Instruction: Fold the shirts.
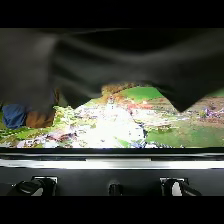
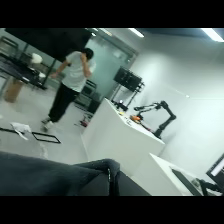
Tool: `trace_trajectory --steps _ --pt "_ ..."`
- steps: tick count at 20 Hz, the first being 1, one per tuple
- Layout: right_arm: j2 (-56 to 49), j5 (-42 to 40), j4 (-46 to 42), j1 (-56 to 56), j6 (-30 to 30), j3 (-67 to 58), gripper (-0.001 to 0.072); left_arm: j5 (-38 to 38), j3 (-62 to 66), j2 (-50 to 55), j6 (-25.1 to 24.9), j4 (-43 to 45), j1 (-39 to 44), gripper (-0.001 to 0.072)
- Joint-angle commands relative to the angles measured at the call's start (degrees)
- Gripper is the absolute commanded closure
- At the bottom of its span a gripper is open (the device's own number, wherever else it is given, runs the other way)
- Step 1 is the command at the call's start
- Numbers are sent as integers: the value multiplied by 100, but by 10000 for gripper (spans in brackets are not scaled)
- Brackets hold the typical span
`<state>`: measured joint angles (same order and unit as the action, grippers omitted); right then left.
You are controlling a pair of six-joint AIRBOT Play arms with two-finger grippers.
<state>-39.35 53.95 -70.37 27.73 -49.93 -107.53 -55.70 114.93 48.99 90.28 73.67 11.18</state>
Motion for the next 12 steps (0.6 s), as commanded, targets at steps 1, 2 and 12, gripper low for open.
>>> trace_trajectory --steps 1,2,12 --pt "166 518 -330 0 -87 -55 667 -2 -127 -205 160 11 -2 687" --pt "96 610 -367 0 -87 -55 667 -90 -127 -131 240 31 -2 686" --pt "-3377 2920 -881 -372 -44 354 668 -1519 -352 3095 275 393 -2 685"
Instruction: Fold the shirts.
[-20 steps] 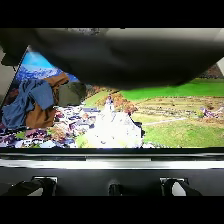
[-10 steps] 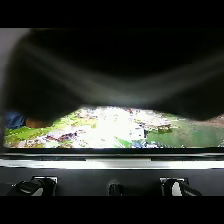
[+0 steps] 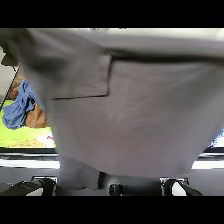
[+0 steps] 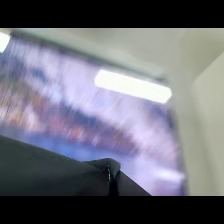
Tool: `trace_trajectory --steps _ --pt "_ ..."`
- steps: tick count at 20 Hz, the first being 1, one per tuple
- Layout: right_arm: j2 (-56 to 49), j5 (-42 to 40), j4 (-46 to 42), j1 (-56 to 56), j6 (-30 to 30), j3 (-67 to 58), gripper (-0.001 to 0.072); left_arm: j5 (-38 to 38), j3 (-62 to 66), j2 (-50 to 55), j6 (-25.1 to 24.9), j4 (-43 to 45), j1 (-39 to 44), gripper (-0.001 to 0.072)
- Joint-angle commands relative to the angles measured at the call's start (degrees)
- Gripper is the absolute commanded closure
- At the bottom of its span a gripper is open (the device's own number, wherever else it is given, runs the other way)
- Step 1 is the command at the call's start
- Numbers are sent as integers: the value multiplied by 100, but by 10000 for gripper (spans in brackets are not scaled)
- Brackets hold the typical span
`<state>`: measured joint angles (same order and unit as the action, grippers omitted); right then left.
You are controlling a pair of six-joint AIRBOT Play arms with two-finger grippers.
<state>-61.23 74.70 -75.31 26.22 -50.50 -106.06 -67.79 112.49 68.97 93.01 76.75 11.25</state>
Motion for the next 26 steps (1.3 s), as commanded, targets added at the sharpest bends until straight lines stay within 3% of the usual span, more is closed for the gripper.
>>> trace_trajectory --steps 1,4,7,10,13,15,16,18,21,23,26 --pt "-1720 820 -590 -387 9 286 667 -260 -118 1615 2 74 -9 686" --pt "-3080 -79 -667 -708 -289 297 667 254 -116 2999 -164 -304 -11 686" --pt "-3982 -1572 -518 -898 -675 297 666 1097 -68 4000 -214 -741 -50 686" --pt "-4468 -2743 101 -1003 -763 297 666 1930 114 4485 -212 -1069 -232 685" --pt "-4664 -3178 640 -1010 -761 299 666 2341 160 4616 -212 -1386 -459 685" --pt "-4527 -2946 610 -988 -678 293 666 1860 249 4570 -352 -1491 -599 685" --pt "-4369 -2651 511 -942 -592 293 666 1322 391 4509 -675 -1484 -664 685" --pt "-3998 -1633 258 -820 -538 293 666 278 450 4245 -946 -1349 -765 686" --pt "-3812 208 -411 -782 -485 302 665 -1714 448 4024 -654 -575 -772 686" --pt "-3818 713 -483 -785 -544 549 665 -2697 267 4024 -538 -448 -715 686" --pt "-3888 890 -367 -785 -540 1123 666 -3018 -313 4028 -380 -472 -568 685"
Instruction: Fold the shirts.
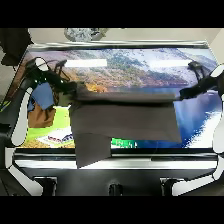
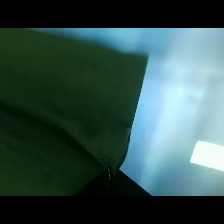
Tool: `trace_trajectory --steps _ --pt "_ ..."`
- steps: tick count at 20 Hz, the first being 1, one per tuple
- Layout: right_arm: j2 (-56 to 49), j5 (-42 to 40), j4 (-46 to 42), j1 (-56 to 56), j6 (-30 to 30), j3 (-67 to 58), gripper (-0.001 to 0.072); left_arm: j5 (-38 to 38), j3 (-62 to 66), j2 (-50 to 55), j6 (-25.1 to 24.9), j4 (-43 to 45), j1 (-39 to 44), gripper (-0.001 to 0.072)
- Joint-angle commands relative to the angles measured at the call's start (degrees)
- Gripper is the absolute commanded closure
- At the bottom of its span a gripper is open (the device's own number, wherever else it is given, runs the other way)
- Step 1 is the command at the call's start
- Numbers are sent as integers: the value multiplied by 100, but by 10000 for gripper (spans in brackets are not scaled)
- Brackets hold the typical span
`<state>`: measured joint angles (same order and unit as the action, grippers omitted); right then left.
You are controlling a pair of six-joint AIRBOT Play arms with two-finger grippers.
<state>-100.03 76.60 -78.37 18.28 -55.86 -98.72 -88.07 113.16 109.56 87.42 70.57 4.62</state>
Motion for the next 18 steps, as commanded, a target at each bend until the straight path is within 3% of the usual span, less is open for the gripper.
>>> trace_trajectory --steps 1,5,6,7,8,10,13,15,18 --pt "-35 763 4 9 22 544 666 -990 -549 -28 225 151 175 686" --pt "-94 612 37 9 52 833 658 -861 -750 120 459 168 457 681" --pt "-96 575 101 11 -11 831 545 -785 -750 136 570 160 476 596" --pt "-83 555 212 11 -9 800 329 -774 -734 118 588 160 472 332" --pt "-35 608 345 15 -2 748 210 -850 -693 76 579 179 428 230" --pt "225 748 212 20 81 702 196 -1080 -614 -116 520 179 232 232" --pt "511 1611 39 431 74 817 190 -1152 -857 -638 431 197 -57 232" --pt "717 1829 216 990 81 1285 182 -872 -1867 -1204 321 195 -133 232" --pt "1193 1453 365 1683 153 2269 181 297 -4564 -2378 249 76 -133 232"
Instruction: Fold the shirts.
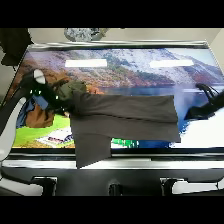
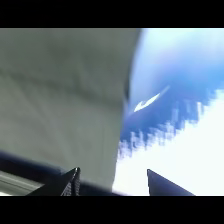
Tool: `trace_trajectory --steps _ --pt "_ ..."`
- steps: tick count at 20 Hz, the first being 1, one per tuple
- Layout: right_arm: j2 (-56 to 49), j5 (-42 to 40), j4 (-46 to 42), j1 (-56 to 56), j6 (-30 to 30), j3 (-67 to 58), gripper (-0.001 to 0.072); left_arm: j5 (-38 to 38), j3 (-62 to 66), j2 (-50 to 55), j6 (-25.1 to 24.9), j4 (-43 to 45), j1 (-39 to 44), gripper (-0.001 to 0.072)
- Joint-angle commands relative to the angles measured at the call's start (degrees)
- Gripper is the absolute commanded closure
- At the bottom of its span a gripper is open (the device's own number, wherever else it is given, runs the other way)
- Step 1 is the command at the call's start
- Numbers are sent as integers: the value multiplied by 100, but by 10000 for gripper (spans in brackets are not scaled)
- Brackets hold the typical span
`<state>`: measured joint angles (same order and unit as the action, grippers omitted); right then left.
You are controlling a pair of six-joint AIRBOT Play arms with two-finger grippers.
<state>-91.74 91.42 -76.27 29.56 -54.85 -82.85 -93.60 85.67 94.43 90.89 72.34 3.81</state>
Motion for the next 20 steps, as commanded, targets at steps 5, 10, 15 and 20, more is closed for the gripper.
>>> trace_trajectory --steps 5,10,15,20 --pt "621 -317 282 798 188 1287 181 2245 -4527 -2129 -643 -1097 -50 232" --pt "621 -291 282 798 264 1368 142 2938 -4975 -2081 -748 -1867 -28 235" --pt "592 -776 763 798 476 2173 141 3287 -4975 -1904 -699 -1882 326 414" --pt "372 -942 970 798 610 2516 141 3329 -4964 -1880 -697 -1882 339 683"
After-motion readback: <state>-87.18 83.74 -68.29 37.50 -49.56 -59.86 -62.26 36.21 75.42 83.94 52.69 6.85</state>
